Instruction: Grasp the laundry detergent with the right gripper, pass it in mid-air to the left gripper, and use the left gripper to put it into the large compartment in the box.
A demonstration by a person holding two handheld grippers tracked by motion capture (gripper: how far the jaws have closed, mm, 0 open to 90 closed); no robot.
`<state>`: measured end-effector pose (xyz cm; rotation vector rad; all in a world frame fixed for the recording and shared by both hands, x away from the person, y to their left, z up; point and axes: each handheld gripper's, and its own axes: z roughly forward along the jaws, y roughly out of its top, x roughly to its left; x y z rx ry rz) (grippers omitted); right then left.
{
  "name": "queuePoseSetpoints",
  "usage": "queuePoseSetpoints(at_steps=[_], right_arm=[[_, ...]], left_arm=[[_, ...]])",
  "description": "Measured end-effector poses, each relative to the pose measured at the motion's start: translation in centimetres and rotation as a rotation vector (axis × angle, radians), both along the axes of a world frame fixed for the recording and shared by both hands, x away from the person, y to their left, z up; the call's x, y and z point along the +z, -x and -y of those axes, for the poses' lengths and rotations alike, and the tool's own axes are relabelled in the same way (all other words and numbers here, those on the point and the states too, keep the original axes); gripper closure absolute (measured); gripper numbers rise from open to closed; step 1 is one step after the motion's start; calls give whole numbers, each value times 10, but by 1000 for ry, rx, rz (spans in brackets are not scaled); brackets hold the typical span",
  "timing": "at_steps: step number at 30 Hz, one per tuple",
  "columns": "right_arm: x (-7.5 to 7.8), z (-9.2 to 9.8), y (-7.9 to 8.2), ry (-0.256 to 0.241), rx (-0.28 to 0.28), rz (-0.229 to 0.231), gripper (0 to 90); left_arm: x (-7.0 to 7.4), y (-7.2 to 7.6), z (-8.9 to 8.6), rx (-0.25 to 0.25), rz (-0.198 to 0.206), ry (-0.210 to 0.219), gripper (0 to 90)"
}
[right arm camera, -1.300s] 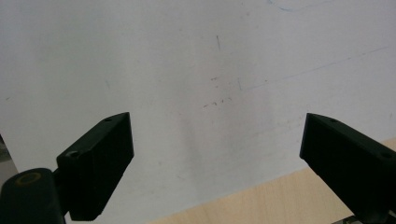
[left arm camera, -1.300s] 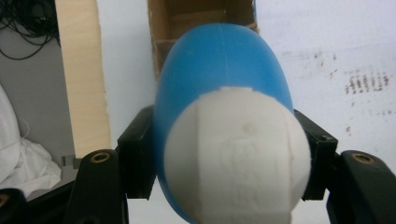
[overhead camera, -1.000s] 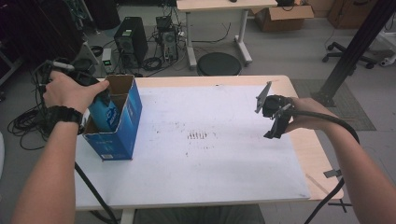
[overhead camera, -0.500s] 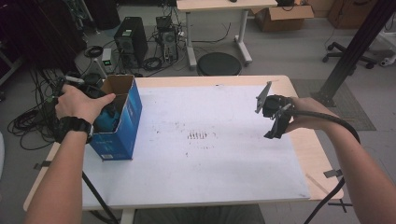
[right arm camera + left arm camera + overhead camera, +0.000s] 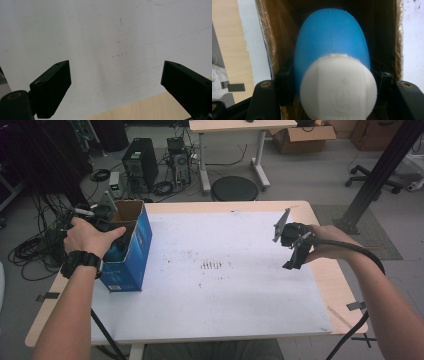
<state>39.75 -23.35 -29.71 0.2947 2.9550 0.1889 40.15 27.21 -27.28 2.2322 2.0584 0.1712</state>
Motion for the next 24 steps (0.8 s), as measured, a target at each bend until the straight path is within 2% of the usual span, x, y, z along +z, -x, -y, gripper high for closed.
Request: queuePoseSetpoints(at_steps=[4, 24], right_arm=[[0, -1, 0, -1, 3, 0, 93], [-5, 0, 3, 4, 7, -11, 93]], left_arm=[[-5, 1, 0, -2, 0, 2, 378], [-5, 0, 3, 1, -9, 12, 373]])
